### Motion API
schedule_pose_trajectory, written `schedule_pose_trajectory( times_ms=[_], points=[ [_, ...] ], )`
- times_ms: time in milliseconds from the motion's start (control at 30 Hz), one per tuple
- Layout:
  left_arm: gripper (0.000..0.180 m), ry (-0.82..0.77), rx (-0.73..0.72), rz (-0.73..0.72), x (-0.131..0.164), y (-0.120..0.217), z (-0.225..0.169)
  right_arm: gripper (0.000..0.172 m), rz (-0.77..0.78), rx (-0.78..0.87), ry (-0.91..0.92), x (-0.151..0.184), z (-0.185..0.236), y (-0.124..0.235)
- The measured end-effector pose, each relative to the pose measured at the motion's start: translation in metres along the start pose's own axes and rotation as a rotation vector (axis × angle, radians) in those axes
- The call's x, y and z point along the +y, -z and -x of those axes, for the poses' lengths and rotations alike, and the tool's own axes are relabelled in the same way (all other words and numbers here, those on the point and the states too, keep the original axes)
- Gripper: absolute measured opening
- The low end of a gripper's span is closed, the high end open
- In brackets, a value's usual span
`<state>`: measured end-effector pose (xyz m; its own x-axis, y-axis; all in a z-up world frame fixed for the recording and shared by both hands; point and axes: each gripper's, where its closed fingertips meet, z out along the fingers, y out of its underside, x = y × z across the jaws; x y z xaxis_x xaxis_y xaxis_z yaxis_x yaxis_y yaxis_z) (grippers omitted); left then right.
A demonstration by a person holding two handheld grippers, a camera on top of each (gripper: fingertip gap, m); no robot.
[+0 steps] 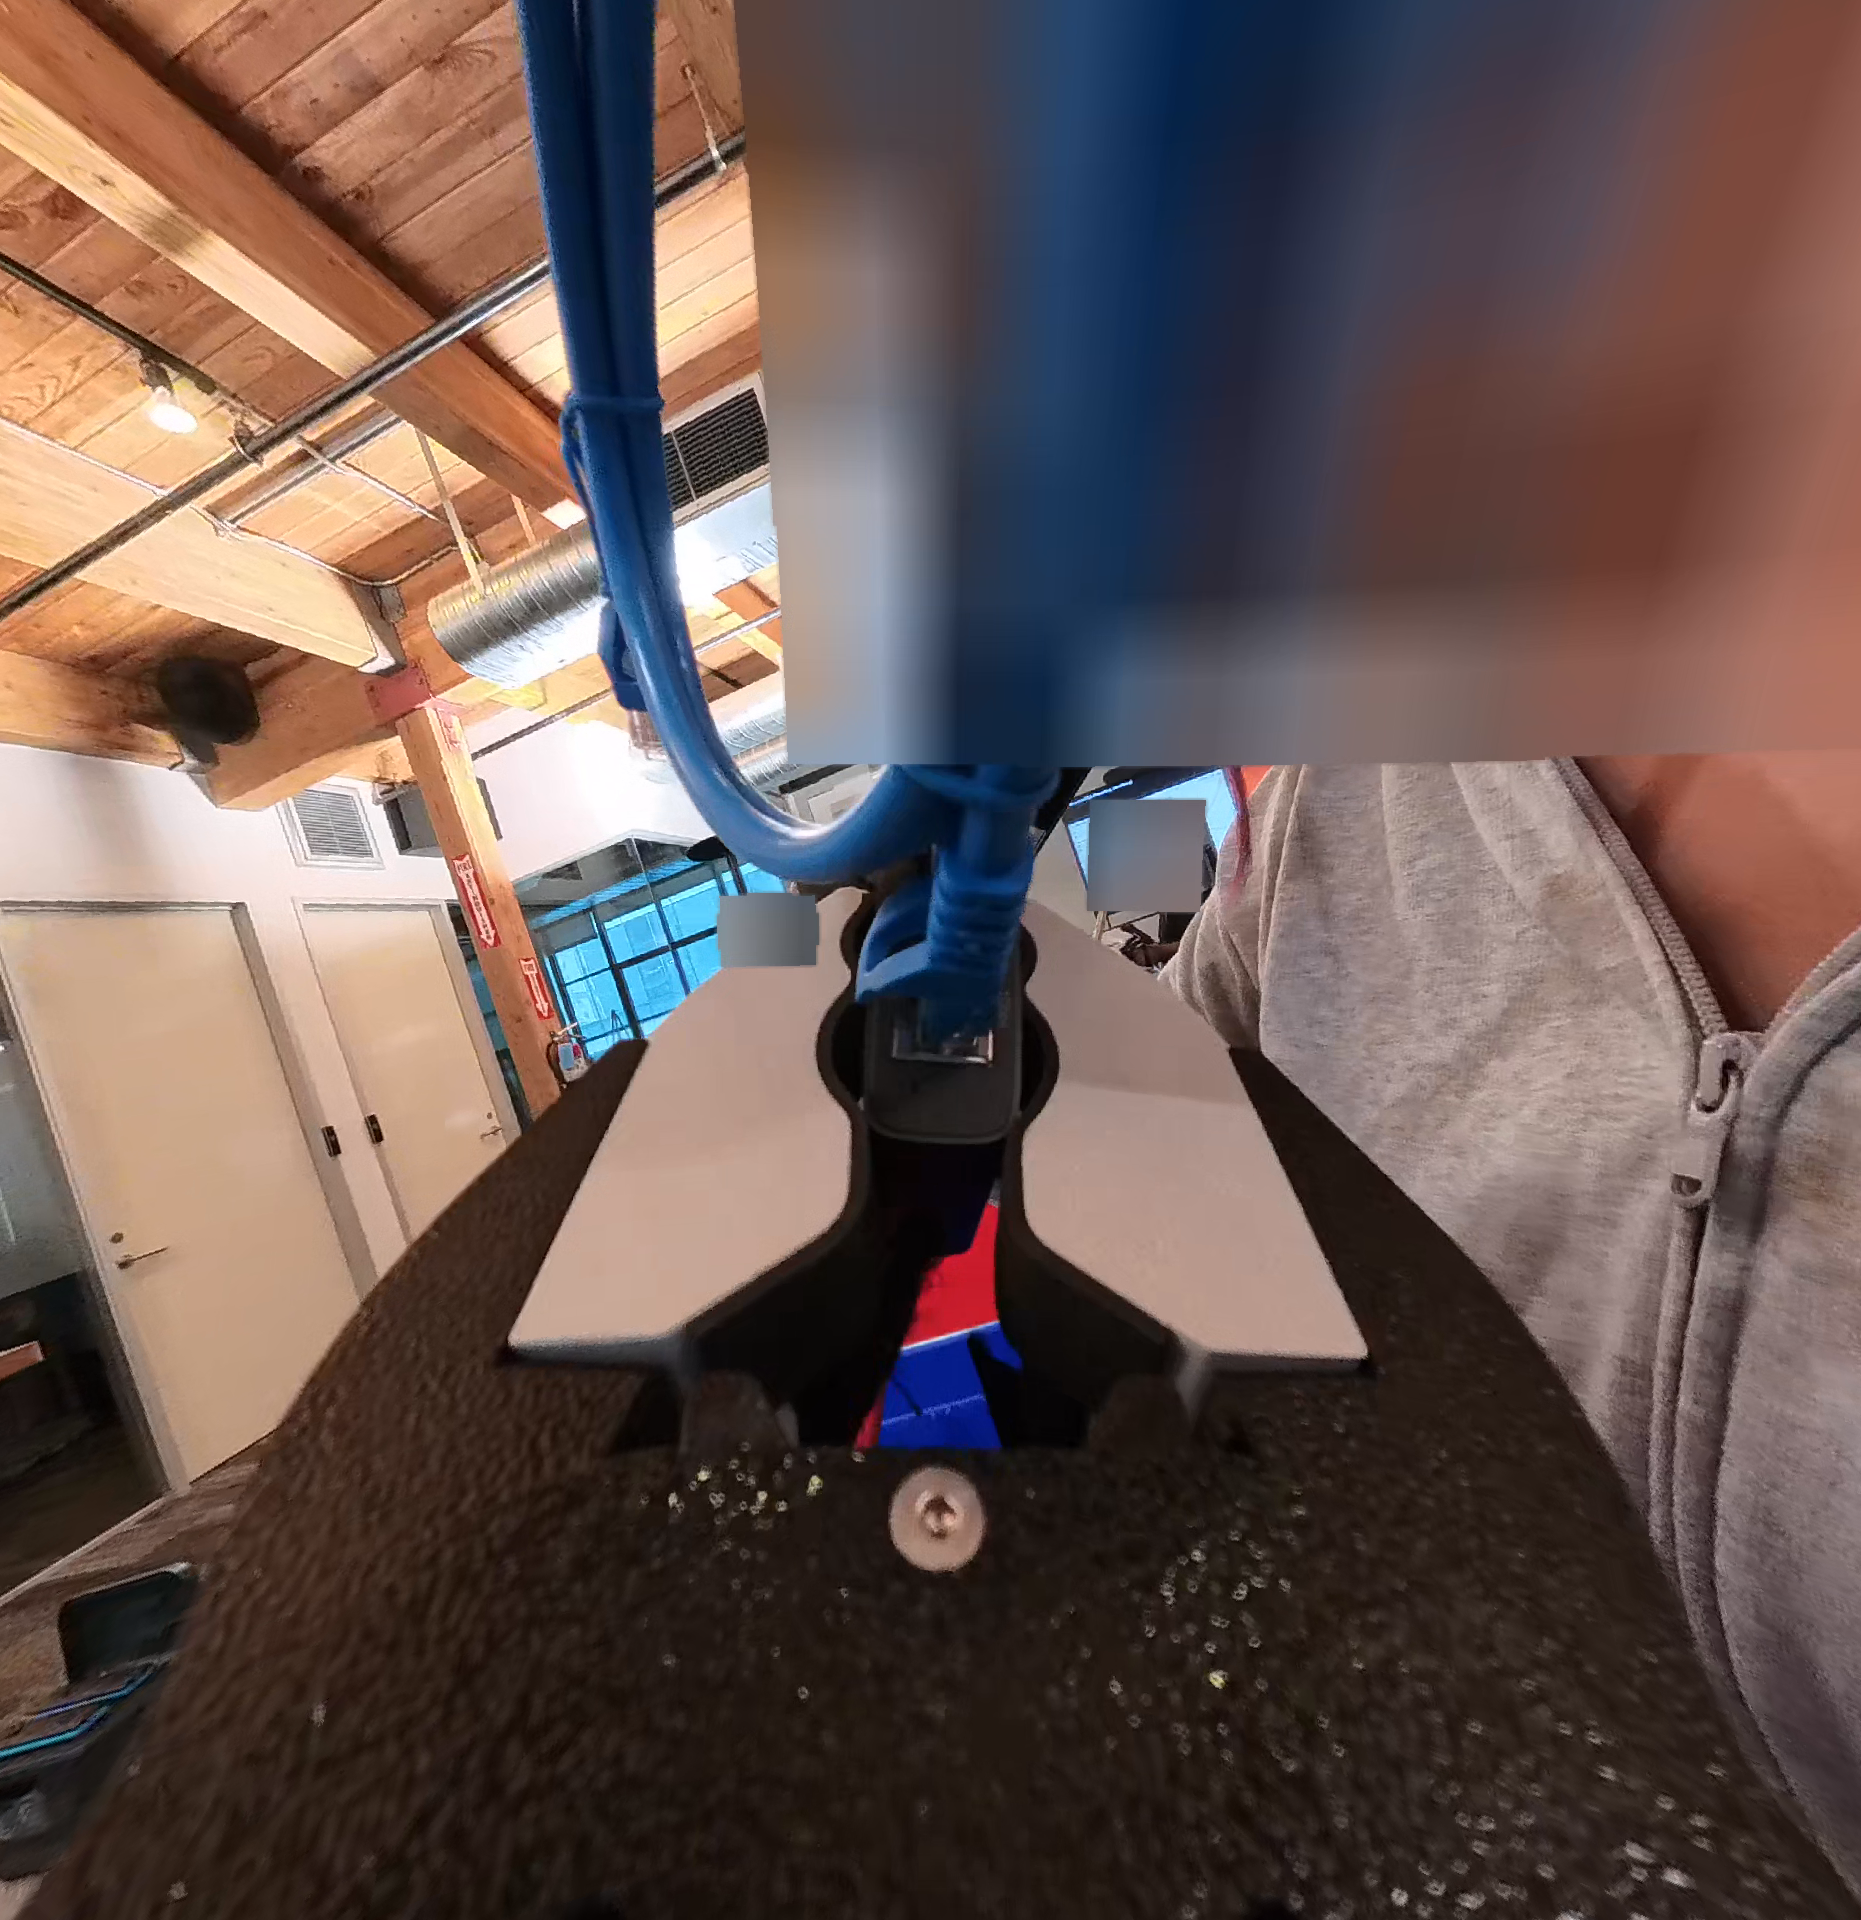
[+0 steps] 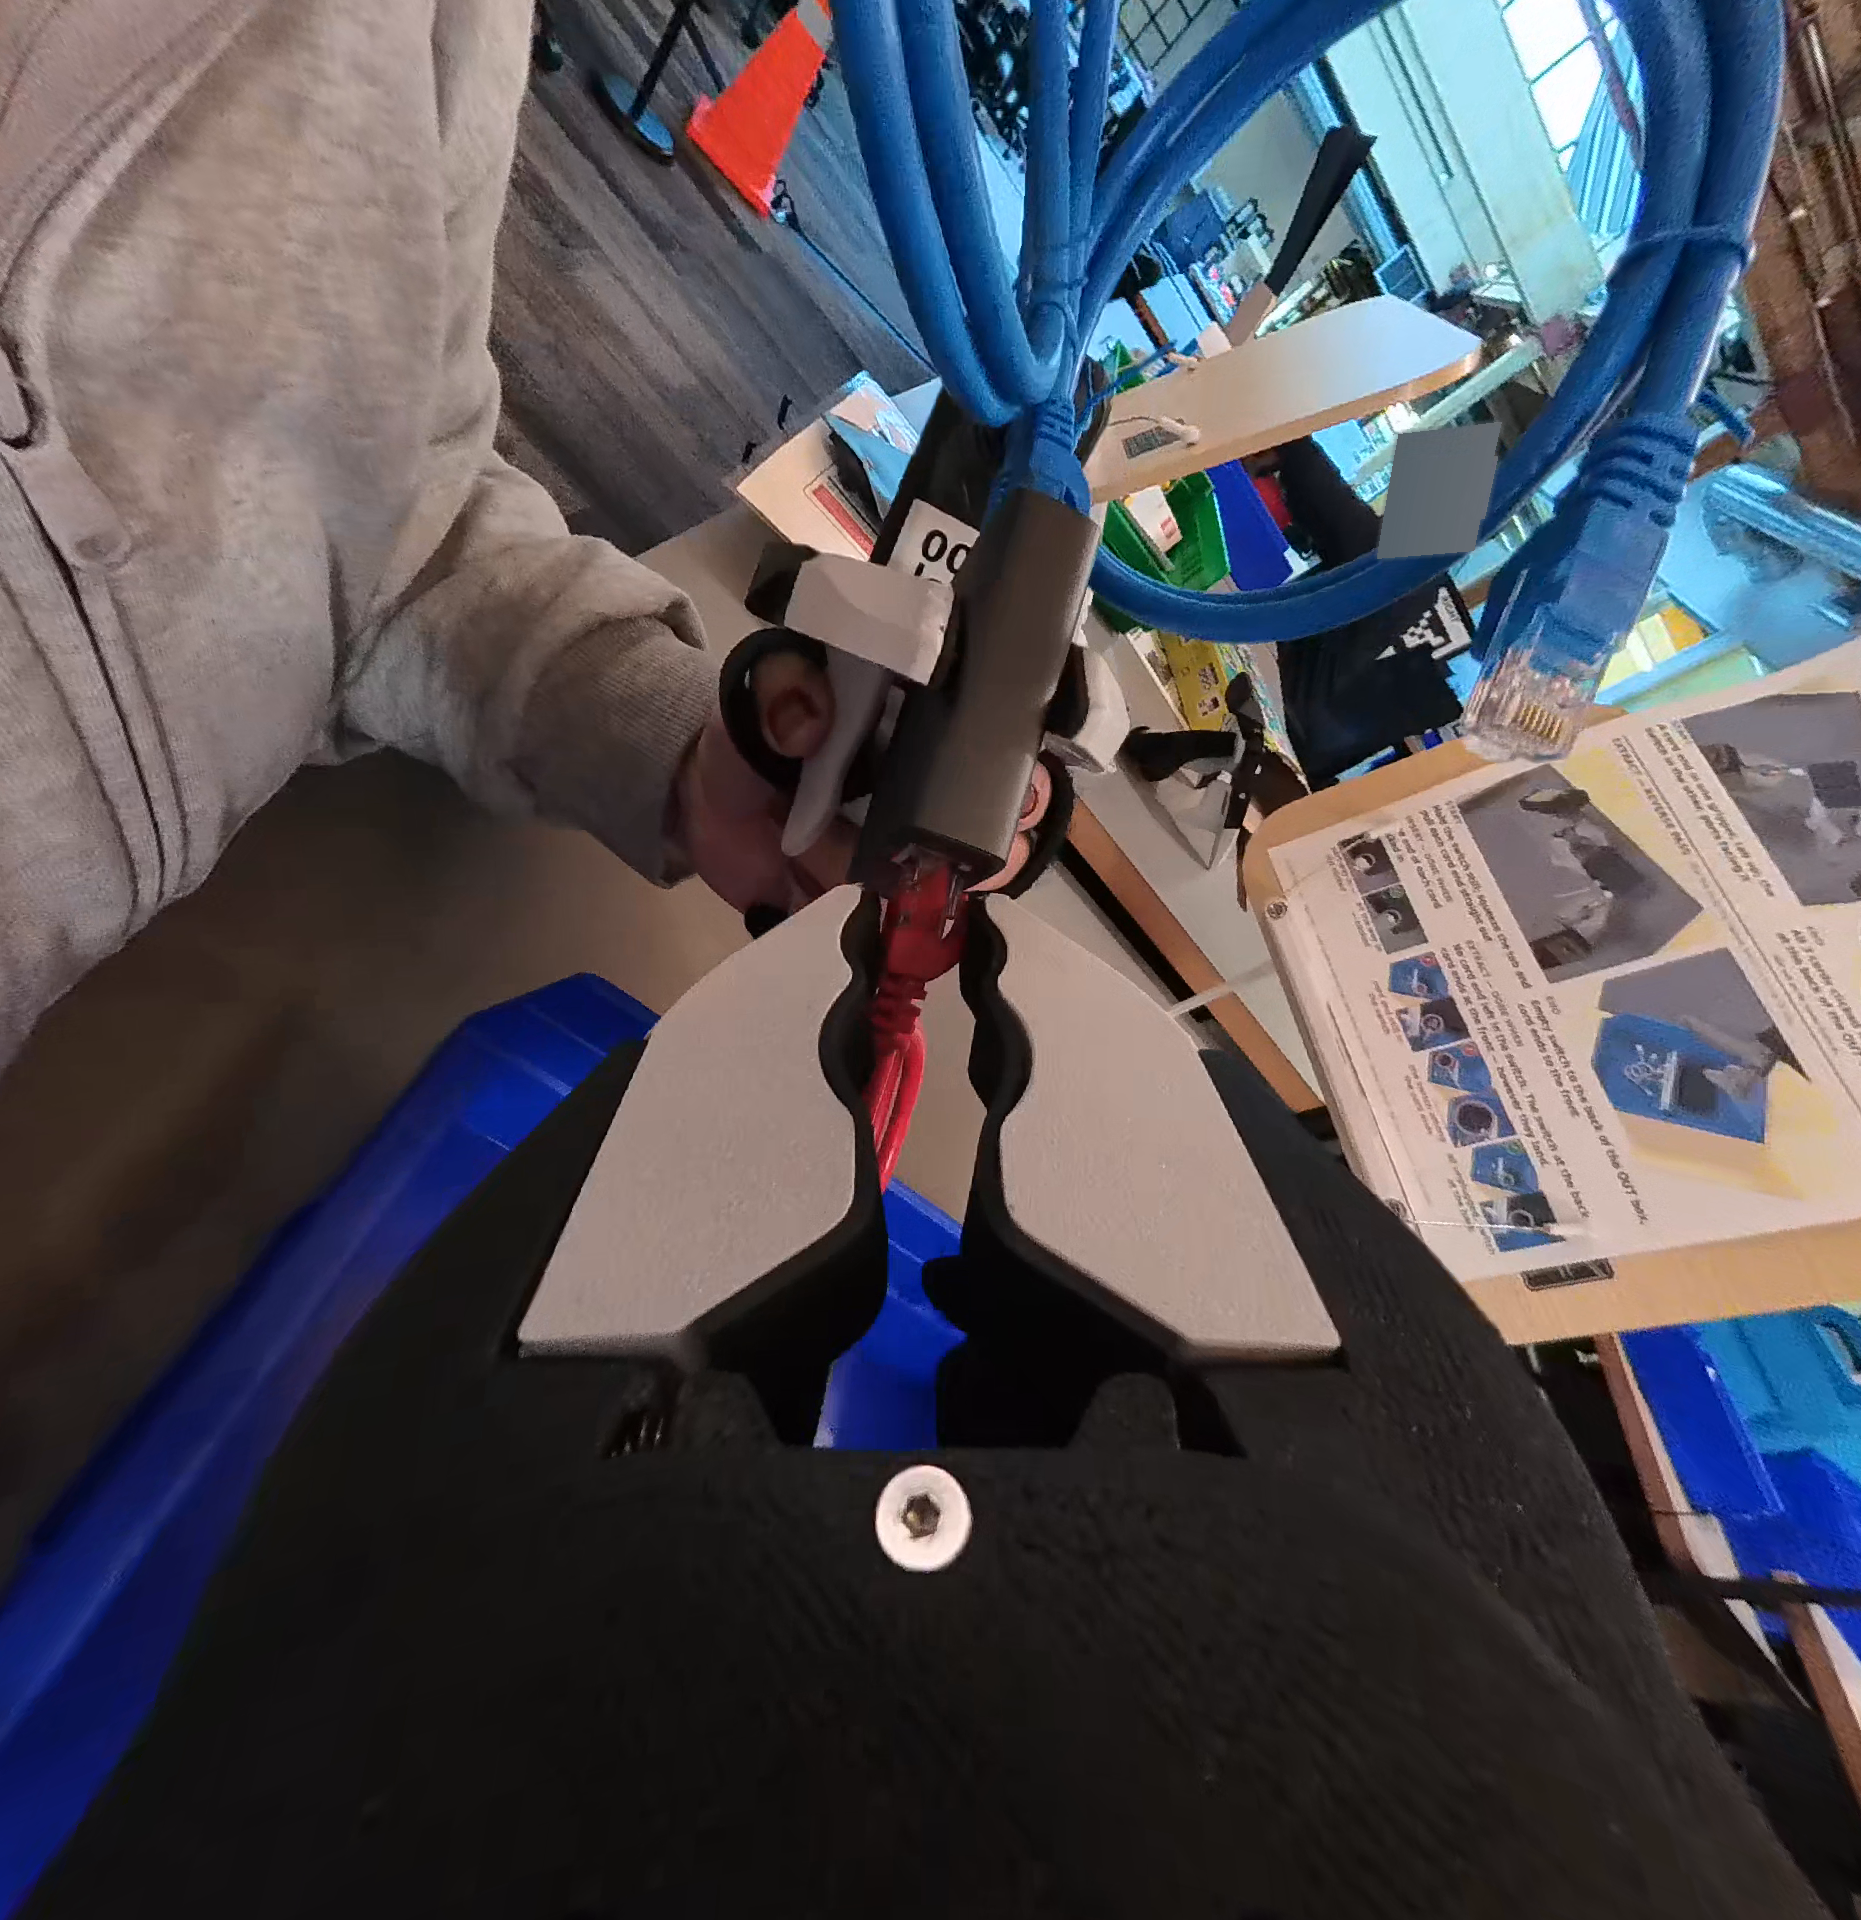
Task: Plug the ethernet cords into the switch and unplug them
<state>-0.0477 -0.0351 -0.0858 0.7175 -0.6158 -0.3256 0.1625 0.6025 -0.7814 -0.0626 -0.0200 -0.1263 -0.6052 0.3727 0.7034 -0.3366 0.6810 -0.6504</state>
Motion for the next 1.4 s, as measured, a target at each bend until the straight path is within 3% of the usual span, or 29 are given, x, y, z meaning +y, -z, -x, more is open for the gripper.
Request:
schedule_pose_trajectory(
  times_ms=[333,400,533,667,867,1133,1267,1333,1400],
  points=[
    [0.021,-0.025,0.017,0.027,0.009,0.006,-0.004,0.017,0.083,-0.004,-0.085,0.008,0.009,-0.003],
    [0.02,0.007,0.0,-0.026,0.004,0.012,-0.001,0.02,0.133,0.019,-0.093,0.015,0.008,0.0],
    [0.02,0.033,-0.017,-0.074,-0.001,0.02,0.003,0.007,0.121,0.015,-0.162,0.015,0.01,0.003],
    [0.021,0.019,-0.021,-0.077,-0.002,0.021,0.004,0.007,0.12,0.039,-0.175,0.014,0.007,0.001],
    [0.02,0.019,-0.038,-0.114,-0.008,0.025,0.006,0.008,0.067,0.05,-0.263,0.009,0.004,-0.003],
    [0.02,0.083,-0.012,-0.186,-0.022,0.024,0.003,0.006,-0.002,0.061,-0.194,-0.006,0.001,-0.002],
    [0.021,0.117,0.037,-0.225,-0.025,0.028,0.0,0.007,-0.134,0.065,-0.253,-0.015,0.003,-0.004],
    [0.02,0.168,0.058,-0.267,-0.027,0.032,0.002,0.027,-0.211,0.069,-0.336,-0.021,0.001,-0.004],
    [0.021,0.203,0.071,-0.288,-0.025,0.032,0.001,0.035,-0.25,0.05,-0.39,-0.023,0.002,-0.007]
  ],
)
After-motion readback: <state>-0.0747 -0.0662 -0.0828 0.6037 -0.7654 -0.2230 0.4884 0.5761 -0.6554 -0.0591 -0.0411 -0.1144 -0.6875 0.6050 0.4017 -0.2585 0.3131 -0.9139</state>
